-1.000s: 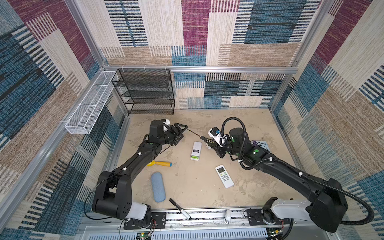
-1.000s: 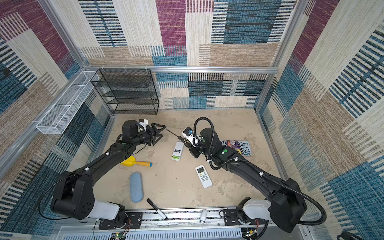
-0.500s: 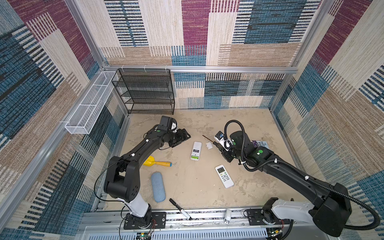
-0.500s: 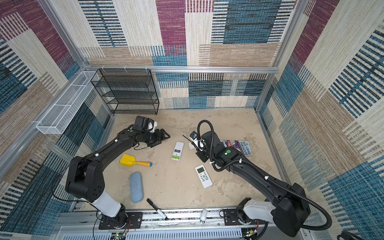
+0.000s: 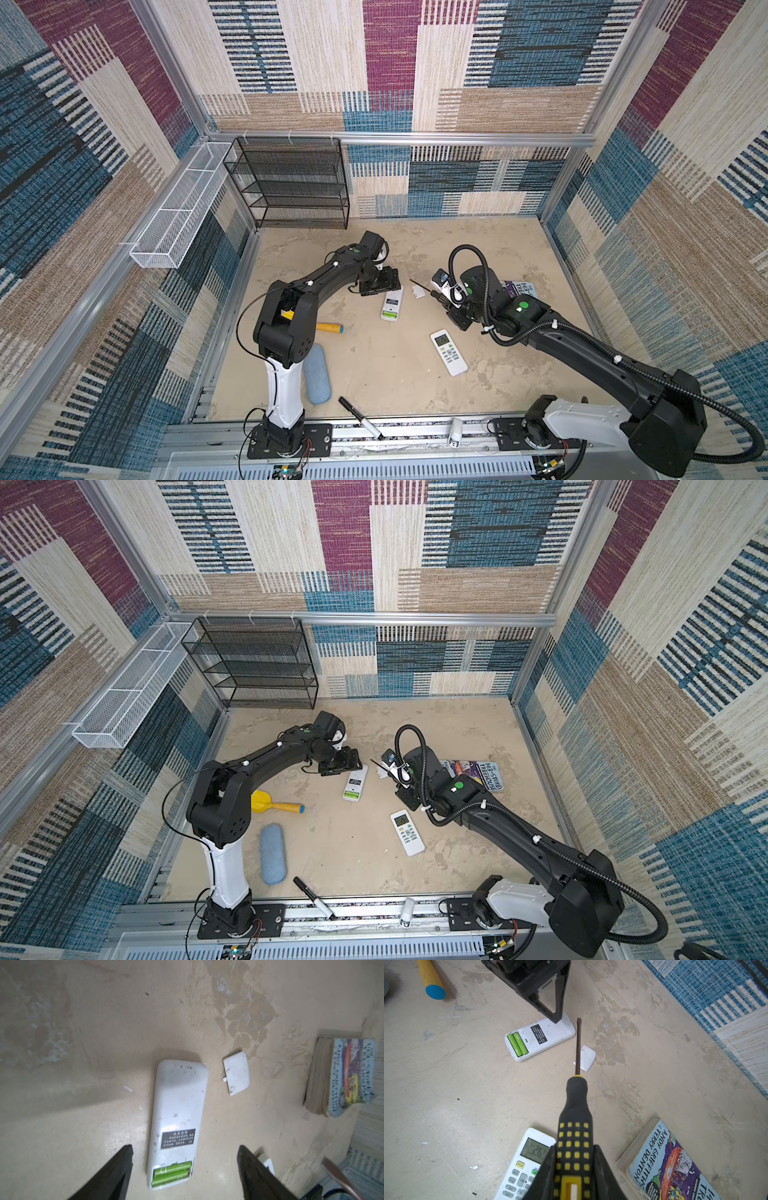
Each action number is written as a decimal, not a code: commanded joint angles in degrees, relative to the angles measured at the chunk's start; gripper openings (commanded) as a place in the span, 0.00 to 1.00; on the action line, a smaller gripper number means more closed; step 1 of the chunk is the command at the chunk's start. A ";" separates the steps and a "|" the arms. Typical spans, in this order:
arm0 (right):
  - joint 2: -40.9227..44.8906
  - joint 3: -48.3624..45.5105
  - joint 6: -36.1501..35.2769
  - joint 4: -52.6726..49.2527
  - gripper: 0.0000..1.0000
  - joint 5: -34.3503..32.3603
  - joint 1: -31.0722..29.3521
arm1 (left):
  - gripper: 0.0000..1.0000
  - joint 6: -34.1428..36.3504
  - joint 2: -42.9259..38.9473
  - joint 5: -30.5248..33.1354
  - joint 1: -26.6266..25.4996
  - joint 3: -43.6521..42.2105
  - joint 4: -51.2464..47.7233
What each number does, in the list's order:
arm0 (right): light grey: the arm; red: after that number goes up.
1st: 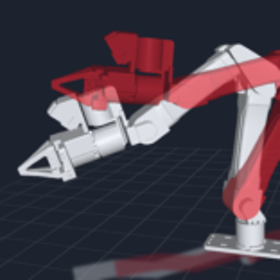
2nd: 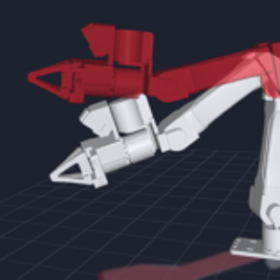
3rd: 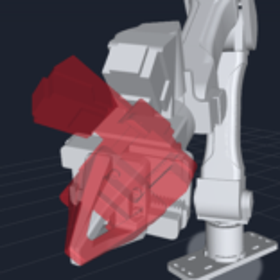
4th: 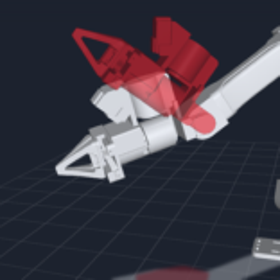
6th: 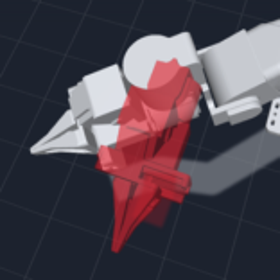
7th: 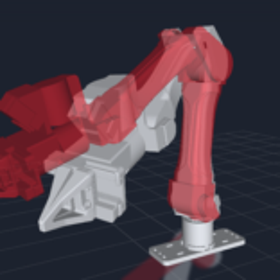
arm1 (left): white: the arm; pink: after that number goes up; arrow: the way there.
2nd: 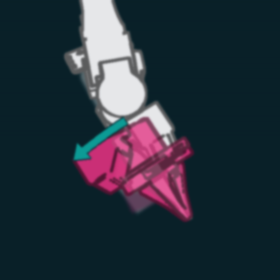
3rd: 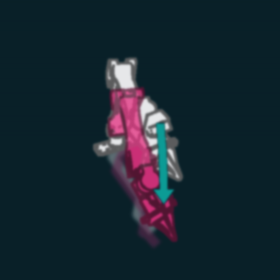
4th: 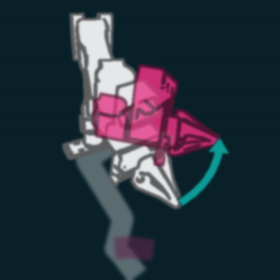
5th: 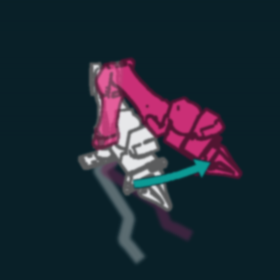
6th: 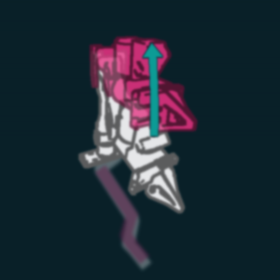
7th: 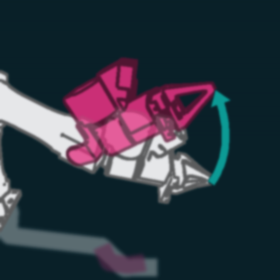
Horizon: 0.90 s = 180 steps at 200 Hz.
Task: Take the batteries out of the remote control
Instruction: 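Grasp the remote with the left gripper while the right brings the screwdriver to the batteries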
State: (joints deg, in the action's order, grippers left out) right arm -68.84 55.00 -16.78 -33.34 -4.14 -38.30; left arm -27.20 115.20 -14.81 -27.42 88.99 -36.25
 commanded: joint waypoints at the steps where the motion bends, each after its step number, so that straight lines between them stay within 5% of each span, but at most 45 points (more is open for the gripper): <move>1: -0.11 -0.03 -0.48 0.43 0.00 1.37 -0.19 | 0.82 3.25 2.60 4.49 -1.01 3.23 -4.57; 180: -3.27 4.92 -1.90 -9.94 0.00 5.60 -3.43 | 0.67 4.35 12.90 9.10 -3.34 12.81 -10.80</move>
State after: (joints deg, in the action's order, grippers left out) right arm -71.46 58.92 -17.85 -41.23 -0.60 -40.93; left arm -25.12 127.17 -7.05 -30.76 101.10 -46.33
